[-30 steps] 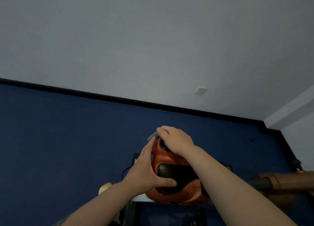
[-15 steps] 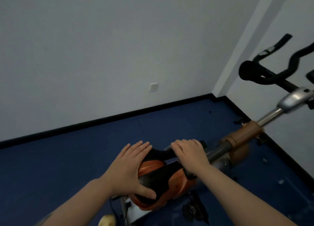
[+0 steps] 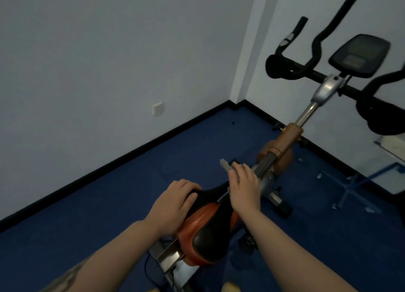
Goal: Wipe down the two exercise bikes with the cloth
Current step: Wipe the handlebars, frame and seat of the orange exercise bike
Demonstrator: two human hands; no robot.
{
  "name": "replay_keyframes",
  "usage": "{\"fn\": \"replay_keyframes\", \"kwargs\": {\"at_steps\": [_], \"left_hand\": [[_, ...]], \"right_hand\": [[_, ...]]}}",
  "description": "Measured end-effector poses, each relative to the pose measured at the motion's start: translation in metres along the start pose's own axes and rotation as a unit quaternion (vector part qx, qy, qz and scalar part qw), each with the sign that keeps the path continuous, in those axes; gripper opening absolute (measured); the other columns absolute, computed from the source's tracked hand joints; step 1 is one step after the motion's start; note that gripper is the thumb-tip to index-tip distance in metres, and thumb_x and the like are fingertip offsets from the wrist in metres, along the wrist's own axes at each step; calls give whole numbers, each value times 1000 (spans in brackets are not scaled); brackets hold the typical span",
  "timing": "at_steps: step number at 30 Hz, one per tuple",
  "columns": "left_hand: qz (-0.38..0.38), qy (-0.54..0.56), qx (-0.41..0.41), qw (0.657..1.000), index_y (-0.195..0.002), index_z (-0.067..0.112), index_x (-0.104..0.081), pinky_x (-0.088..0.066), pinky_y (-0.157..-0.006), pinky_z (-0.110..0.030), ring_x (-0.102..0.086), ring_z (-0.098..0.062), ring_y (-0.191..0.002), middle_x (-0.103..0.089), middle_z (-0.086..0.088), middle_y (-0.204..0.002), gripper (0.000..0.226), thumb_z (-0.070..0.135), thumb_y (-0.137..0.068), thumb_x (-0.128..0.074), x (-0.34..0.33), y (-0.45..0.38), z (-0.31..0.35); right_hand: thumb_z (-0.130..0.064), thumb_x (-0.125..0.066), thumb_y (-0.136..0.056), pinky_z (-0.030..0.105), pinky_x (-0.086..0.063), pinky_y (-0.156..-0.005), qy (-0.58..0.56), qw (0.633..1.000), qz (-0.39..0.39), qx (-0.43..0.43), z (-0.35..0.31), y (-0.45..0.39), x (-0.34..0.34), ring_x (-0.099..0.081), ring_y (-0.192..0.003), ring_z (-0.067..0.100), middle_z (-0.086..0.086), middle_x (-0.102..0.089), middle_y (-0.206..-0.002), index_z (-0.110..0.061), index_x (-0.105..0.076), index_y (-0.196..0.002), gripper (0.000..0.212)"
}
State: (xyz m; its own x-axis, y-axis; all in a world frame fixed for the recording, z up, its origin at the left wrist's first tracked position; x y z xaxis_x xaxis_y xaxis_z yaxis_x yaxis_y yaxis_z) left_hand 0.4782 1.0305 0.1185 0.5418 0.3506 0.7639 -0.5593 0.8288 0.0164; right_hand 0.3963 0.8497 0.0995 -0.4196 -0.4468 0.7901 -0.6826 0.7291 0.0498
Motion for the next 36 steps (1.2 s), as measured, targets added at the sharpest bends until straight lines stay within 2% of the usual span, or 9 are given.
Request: {"fn": "replay_keyframes", "kwargs": {"at_steps": [3,6,10,14,16,20,26,32,36], "left_hand": [[-3,33,3,999,-126,37,-55,-36,-96,-17,-47,4,-113,-53,27,-120,28,34,-104,-37,-7,-3,-10],[-13,29,-7,999,-132,38,-53,-33,-96,-15,-46,4,-119,-54,25,-128,33,35,-104,-37,-12,-5,-14],[3,34,-11,999,-133,35,-54,-34,-95,-17,-48,0,-120,-57,19,-131,35,36,-104,-36,-10,-6,-15],[18,51,-20,998,-131,31,-57,-35,-90,-17,-50,0,-116,-60,16,-128,37,38,-104,-33,-8,-6,-13],[25,63,-23,997,-131,30,-59,-36,-89,-18,-51,1,-113,-61,14,-126,39,39,-104,-32,-8,-6,-14],[33,92,-25,995,-128,28,-60,-36,-88,-19,-50,3,-108,-62,13,-123,39,38,-104,-32,-8,-4,-14],[36,101,-35,994,-124,28,-62,-35,-83,-18,-49,4,-101,-62,15,-115,40,39,-104,-29,-6,-2,-12],[39,107,-31,993,-127,25,-62,-40,-89,-22,-53,-1,-107,-63,12,-120,45,41,-104,-26,-8,-2,-14],[37,111,-32,993,-127,26,-62,-45,-93,-28,-56,-5,-111,-64,10,-121,46,41,-103,-26,-7,-3,-13]], "right_hand": [[-46,-22,-104,39,-13,-120,-31,998,17,-50,3,21,-3,-8,-148,17,-5,-9,-163,-33,-19,-154,52],[-47,-20,-104,43,-20,-118,-6,993,40,-110,2,38,-2,-16,-146,23,-6,-3,-164,-39,-14,-154,51],[-46,-16,-104,42,-12,-120,32,987,52,-149,-4,61,-7,-18,-147,23,4,-3,-164,-33,-10,-155,54],[-49,-16,-103,37,-40,-97,0,987,24,-162,-12,85,-16,-40,-136,27,2,-6,-164,-31,-6,-156,56],[-48,-17,-104,34,-43,-91,19,988,21,-150,-22,100,-15,-44,-132,25,1,-9,-164,-31,-9,-156,56],[-46,-21,-104,33,-43,-102,56,991,15,-123,-37,129,-17,-38,-137,23,1,-9,-164,-31,-14,-155,54],[-51,-17,-103,34,-38,-109,161,982,-25,-99,-43,146,-30,-26,-144,23,9,3,-164,-30,-2,-156,59],[-50,-18,-104,39,-41,-104,68,987,-13,-148,-36,116,-23,-36,-137,31,12,5,-163,-32,-2,-156,57],[-49,-18,-104,40,-33,-113,74,987,8,-145,-43,131,-26,-23,-144,28,10,7,-163,-32,-4,-156,57]]}}
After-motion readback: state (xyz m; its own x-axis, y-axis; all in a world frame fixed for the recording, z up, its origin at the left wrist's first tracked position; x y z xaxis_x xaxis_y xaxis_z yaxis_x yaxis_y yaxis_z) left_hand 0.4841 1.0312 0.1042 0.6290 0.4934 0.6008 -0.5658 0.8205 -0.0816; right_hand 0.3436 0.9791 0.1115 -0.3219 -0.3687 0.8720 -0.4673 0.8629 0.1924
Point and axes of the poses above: each hand's wrist, its own y-axis away from the middle knuckle, its own x-axis out of the back of the hand, z = x × y, the point moved 10 cm from there along -y, towards the middle knuckle
